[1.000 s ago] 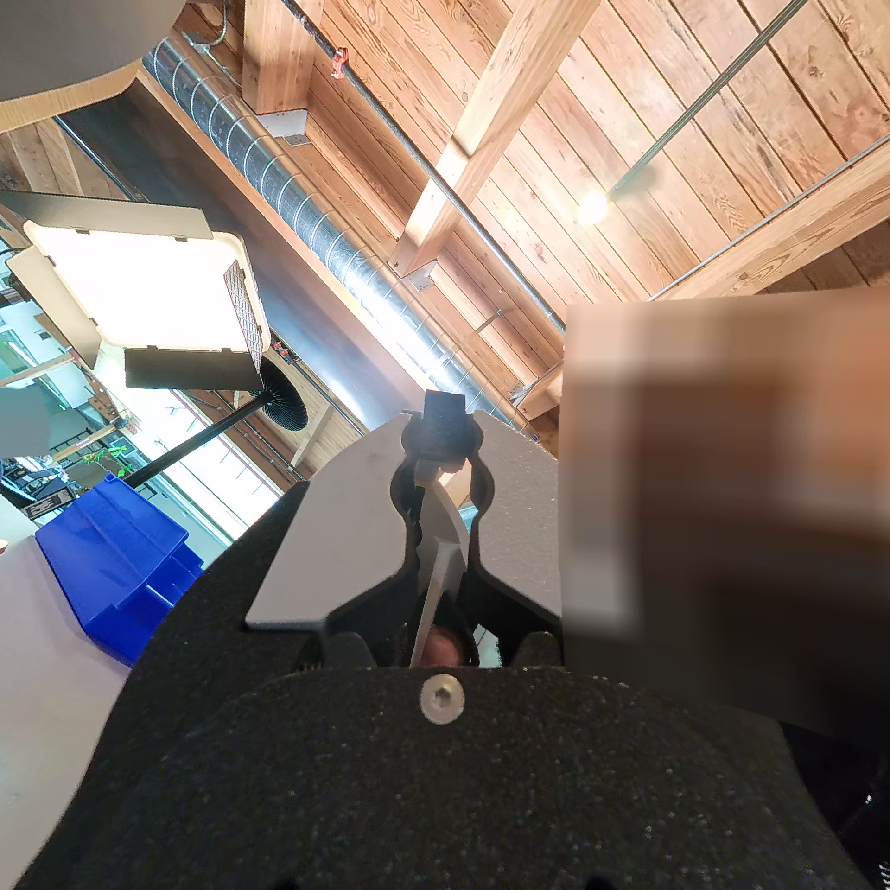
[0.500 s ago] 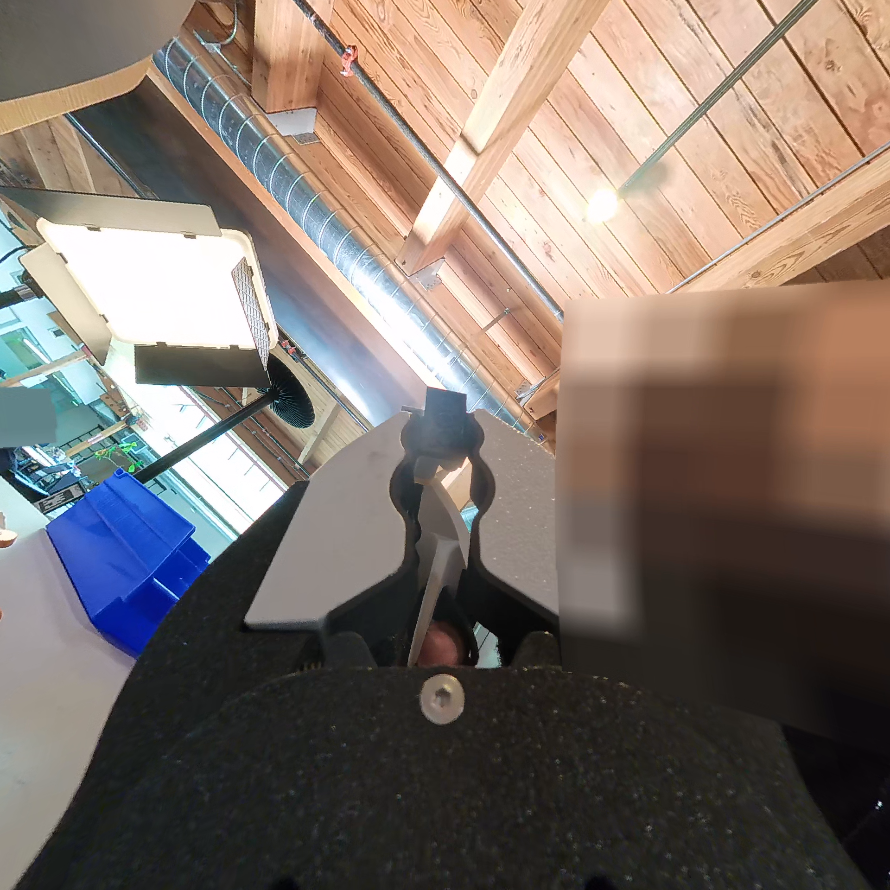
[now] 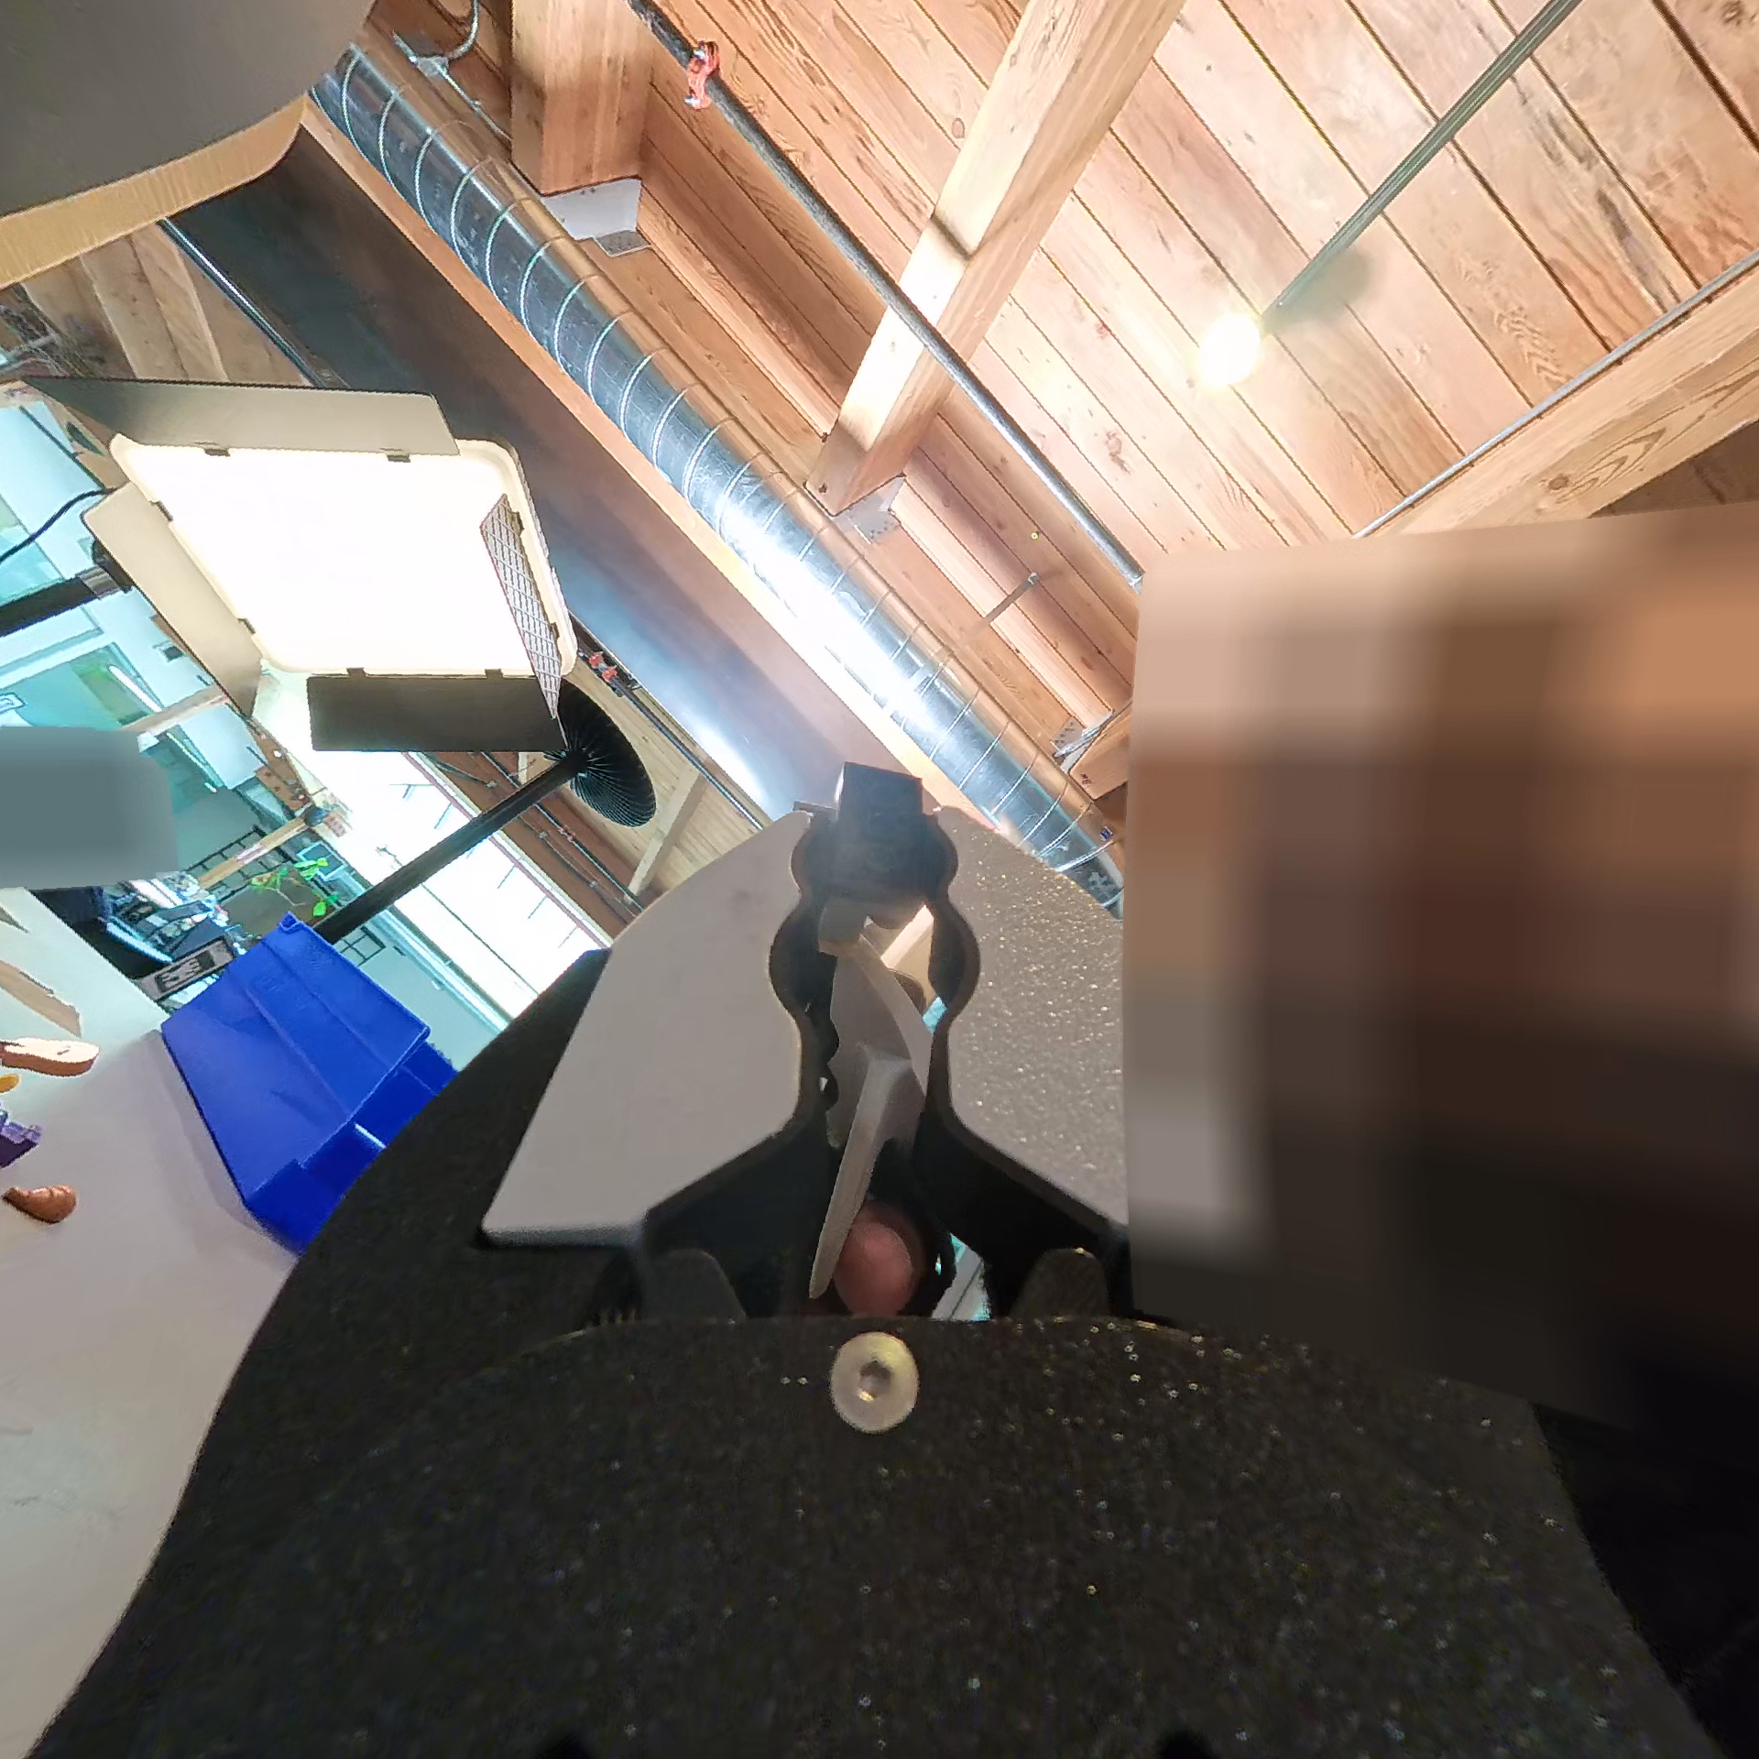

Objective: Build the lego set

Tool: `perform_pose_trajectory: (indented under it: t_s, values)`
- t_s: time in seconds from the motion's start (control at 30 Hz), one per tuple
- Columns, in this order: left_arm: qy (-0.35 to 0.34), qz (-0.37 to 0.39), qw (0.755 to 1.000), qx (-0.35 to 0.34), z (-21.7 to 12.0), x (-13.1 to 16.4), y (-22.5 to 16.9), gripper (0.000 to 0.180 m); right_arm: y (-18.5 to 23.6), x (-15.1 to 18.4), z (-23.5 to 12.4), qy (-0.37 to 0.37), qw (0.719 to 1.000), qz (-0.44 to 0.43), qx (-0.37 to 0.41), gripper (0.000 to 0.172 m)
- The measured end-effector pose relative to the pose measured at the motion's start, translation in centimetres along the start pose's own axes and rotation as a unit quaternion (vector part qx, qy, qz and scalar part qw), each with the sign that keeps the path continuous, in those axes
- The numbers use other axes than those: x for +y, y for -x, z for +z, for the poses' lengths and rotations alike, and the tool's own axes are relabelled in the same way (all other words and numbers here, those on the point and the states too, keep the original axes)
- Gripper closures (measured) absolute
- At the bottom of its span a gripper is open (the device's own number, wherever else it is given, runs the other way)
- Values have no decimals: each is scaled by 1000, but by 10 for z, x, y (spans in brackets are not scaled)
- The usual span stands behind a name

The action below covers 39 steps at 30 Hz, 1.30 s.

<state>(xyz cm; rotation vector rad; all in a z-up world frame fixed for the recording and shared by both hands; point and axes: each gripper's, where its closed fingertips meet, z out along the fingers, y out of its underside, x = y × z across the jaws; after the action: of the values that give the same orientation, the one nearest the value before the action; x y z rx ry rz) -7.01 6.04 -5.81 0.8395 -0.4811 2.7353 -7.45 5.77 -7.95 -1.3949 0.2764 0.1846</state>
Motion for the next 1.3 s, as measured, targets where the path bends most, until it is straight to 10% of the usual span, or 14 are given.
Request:
perform_pose_trajectory:
  t_s: [1.3]
  values:
    - [-20,68,996,-59,-3,0,8,161,-5,6,2,-12,998,25,47,172]
